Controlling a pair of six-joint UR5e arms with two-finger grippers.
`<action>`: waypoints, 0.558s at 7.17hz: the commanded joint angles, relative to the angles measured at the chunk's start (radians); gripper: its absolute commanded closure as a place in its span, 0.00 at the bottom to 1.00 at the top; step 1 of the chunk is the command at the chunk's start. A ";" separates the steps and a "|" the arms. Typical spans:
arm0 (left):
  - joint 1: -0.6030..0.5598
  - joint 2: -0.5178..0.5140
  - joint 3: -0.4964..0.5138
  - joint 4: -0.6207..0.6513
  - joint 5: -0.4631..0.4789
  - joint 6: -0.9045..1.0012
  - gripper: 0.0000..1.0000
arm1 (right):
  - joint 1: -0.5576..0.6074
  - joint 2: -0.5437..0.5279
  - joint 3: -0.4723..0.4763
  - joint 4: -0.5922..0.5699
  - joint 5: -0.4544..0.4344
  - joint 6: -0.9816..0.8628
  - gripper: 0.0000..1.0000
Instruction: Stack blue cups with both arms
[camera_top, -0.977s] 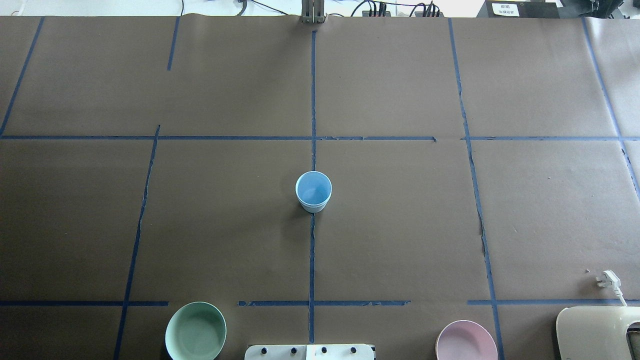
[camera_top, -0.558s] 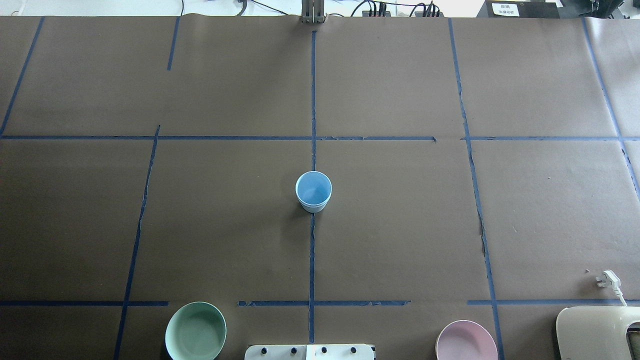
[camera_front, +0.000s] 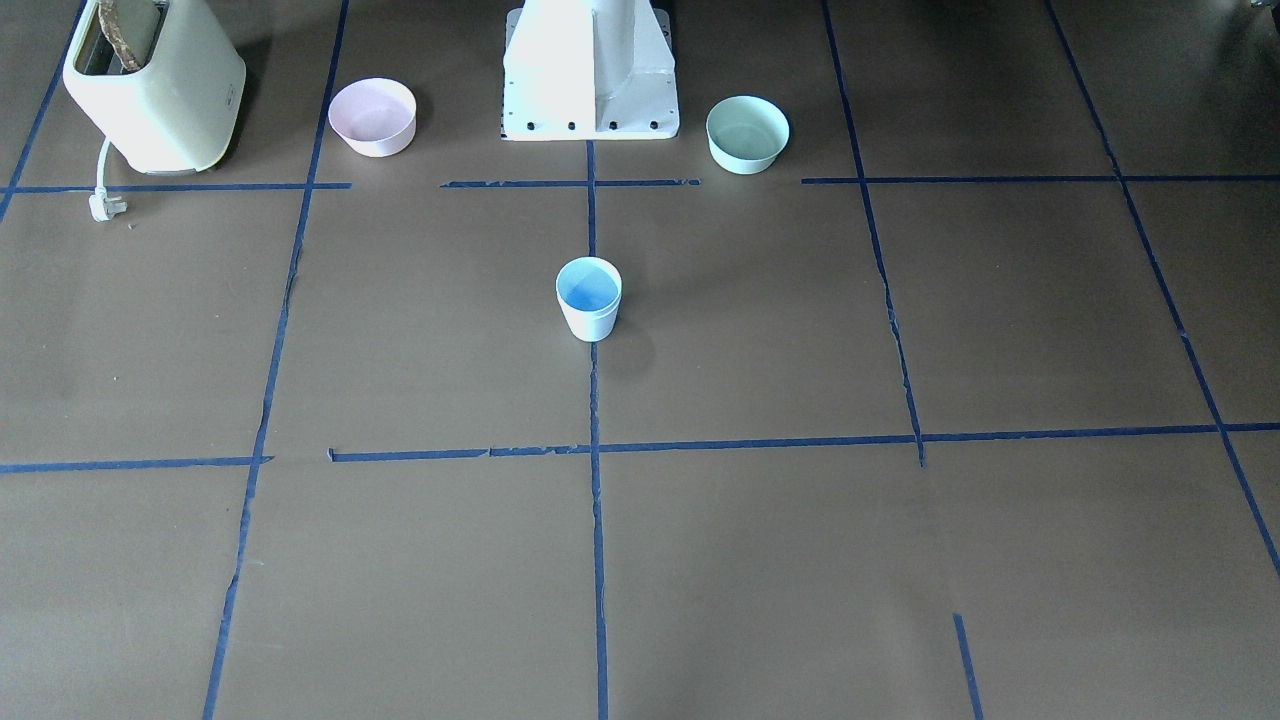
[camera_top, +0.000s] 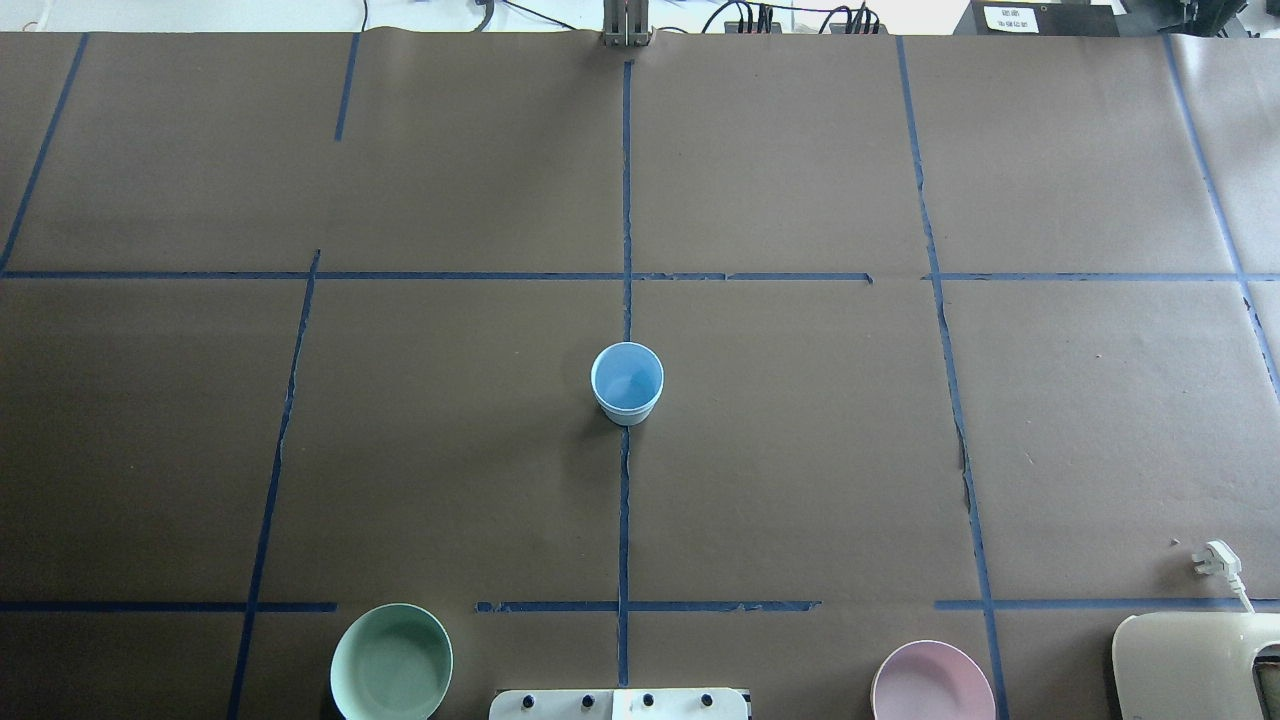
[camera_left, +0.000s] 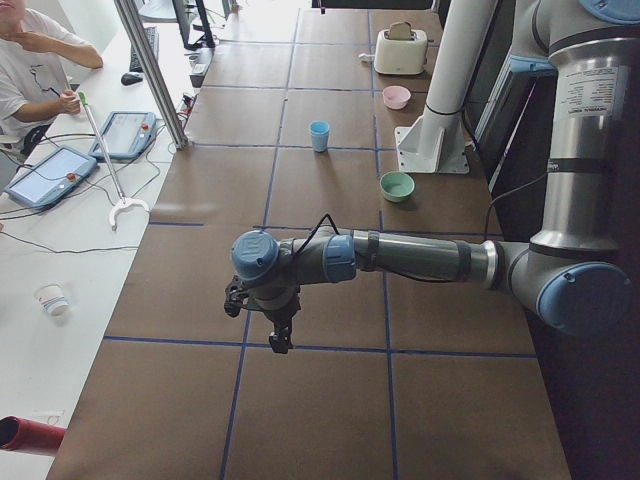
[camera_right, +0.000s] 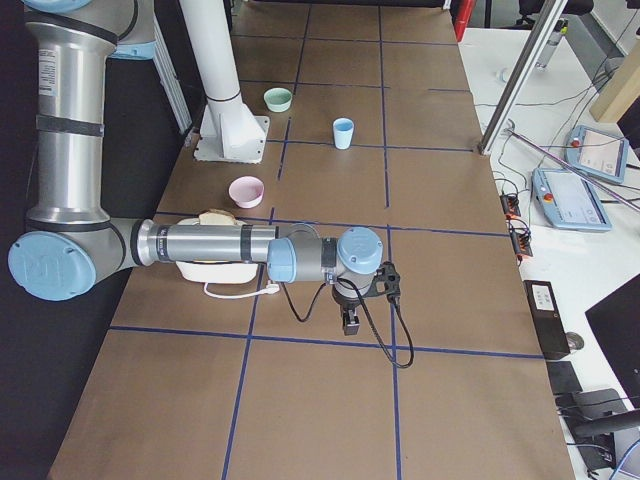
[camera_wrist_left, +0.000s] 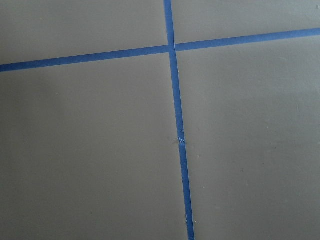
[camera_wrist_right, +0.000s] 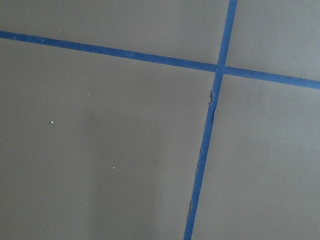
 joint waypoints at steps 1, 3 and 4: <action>0.002 -0.015 -0.003 0.000 0.001 -0.007 0.00 | 0.000 0.001 -0.002 0.000 0.000 0.001 0.00; 0.002 -0.027 -0.003 0.000 0.003 -0.005 0.00 | 0.000 0.001 -0.002 0.000 0.000 0.001 0.00; 0.000 -0.027 -0.008 0.000 0.006 -0.004 0.00 | 0.000 0.000 -0.002 0.000 0.002 0.000 0.00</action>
